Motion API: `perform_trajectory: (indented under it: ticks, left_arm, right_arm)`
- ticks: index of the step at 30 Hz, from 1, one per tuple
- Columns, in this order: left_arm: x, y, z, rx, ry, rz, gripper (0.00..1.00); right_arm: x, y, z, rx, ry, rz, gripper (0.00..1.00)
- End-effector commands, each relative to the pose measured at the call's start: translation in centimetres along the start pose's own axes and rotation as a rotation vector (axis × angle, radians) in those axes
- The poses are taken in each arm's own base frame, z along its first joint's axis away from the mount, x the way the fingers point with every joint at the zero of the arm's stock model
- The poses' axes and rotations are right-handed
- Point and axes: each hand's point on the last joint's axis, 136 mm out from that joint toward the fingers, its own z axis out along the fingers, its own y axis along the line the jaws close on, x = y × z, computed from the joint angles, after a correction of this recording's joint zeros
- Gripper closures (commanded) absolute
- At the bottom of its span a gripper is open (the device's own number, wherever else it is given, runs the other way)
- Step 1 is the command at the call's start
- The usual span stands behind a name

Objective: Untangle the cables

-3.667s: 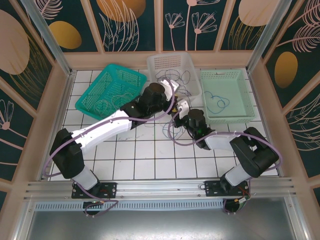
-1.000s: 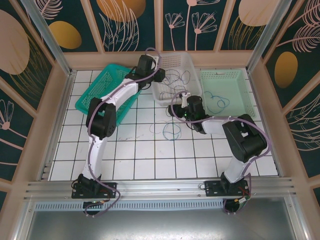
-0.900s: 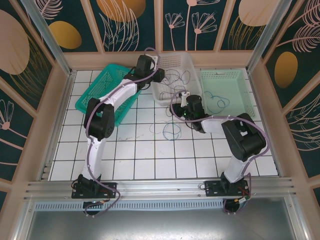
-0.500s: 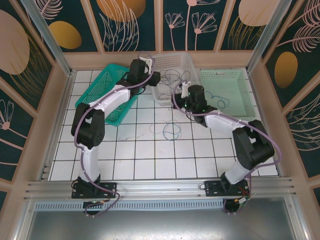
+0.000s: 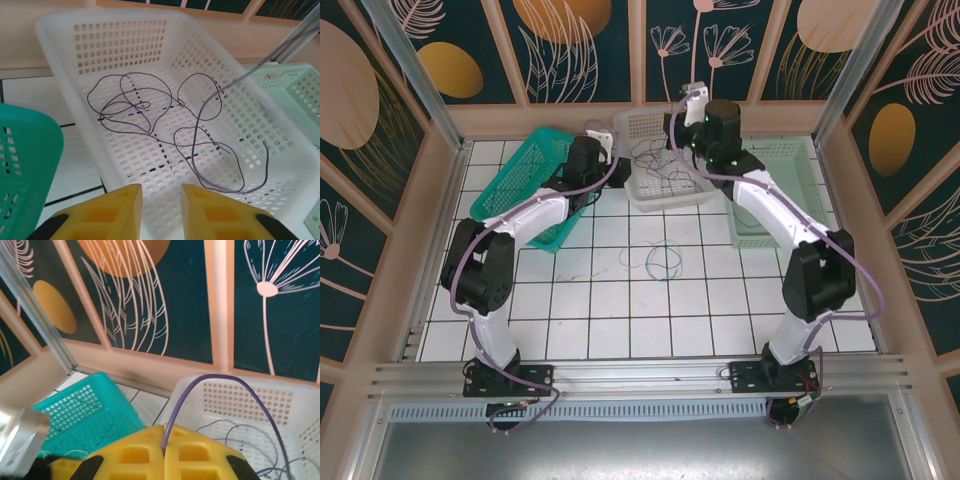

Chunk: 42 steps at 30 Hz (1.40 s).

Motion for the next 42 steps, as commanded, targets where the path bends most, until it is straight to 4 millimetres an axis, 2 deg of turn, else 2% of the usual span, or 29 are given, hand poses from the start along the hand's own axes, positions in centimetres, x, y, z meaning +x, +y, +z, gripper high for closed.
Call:
perform_trajectory:
  ticks: [1,3,5,8,12,13,15,16,19,24,25,29,34,38,42]
  left_arm:
    - [-1.2,-0.4,-1.2,0.014,-0.063,-0.023,0.74]
    - [-0.5,-0.3,-1.3,0.015,-0.056,-0.032,0.74]
    - [0.1,-0.1,-1.4,0.014,-0.050,-0.040,0.74]
    - [1.1,0.1,-1.7,0.014,-0.035,-0.050,0.74]
    - [2.6,0.5,-2.1,0.014,-0.020,-0.068,0.75]
    - [3.0,0.5,-2.4,0.015,-0.014,-0.074,0.75]
    - [3.9,0.8,-2.8,0.012,0.003,-0.083,0.75]
    - [4.3,0.8,-3.1,0.011,0.010,-0.088,0.75]
    - [5.4,0.0,-4.0,0.022,0.023,-0.089,0.74]
    - [8.2,-2.1,-4.7,0.022,0.077,-0.029,0.72]
    - [8.4,-3.0,-4.9,0.044,0.081,-0.018,0.72]
    - [12.4,-5.3,-5.4,0.108,0.167,0.014,0.71]
    - [16.5,-7.1,-6.1,0.157,0.263,-0.036,0.69]
    - [19.1,-8.8,-6.9,0.197,0.314,-0.045,0.67]
    - [20.2,-9.5,-7.0,0.201,0.330,-0.035,0.65]
  right_arm:
    - [0.4,-1.7,2.1,0.007,0.031,-0.008,1.00]
    - [1.4,-2.7,3.4,-0.004,0.056,0.021,1.00]
    - [3.6,-3.7,4.7,-0.009,0.105,0.051,1.00]
    - [8.0,-4.5,5.9,-0.011,0.189,0.071,1.00]
    - [13.2,-5.4,6.2,-0.011,0.287,0.121,1.00]
    - [14.1,-5.5,6.0,-0.009,0.305,0.138,0.90]
    - [15.5,-5.8,5.6,-0.008,0.338,0.161,0.57]
    - [15.8,-5.7,5.3,-0.007,0.349,0.164,0.45]
    - [15.6,-5.6,4.3,-0.003,0.359,0.165,0.30]
    - [12.6,-3.5,0.7,-0.044,0.269,0.152,0.18]
    - [12.2,-3.1,-0.2,-0.051,0.260,0.154,0.18]
    - [12.4,-2.3,-3.2,-0.041,0.277,0.171,0.18]
    - [14.0,-2.0,-7.2,-0.005,0.282,0.202,0.19]
    - [16.8,-1.5,-9.6,0.013,0.322,0.232,0.22]
    - [19.7,-1.5,-11.9,0.049,0.350,0.276,0.26]
